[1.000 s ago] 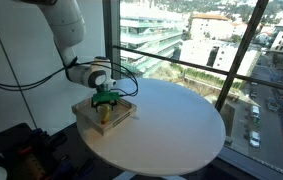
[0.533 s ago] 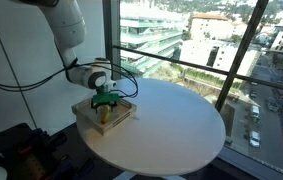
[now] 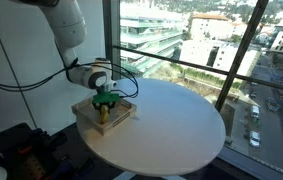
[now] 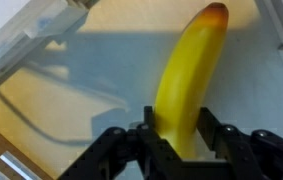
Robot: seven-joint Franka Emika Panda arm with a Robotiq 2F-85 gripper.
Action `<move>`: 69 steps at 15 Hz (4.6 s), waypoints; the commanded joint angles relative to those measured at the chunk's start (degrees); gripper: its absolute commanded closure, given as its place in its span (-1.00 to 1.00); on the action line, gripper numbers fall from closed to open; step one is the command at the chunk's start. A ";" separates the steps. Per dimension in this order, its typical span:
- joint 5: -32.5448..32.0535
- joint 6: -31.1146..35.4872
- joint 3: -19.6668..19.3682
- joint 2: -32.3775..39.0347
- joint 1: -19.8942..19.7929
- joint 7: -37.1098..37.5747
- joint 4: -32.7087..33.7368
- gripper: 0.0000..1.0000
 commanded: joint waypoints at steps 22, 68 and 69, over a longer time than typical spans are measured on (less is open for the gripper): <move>-0.42 -9.28 2.00 -7.55 -1.20 1.05 -1.28 0.67; 3.52 -21.11 -1.90 -27.73 3.82 20.18 -10.77 0.67; 3.69 -21.08 -2.14 -27.97 3.75 20.98 -10.91 0.67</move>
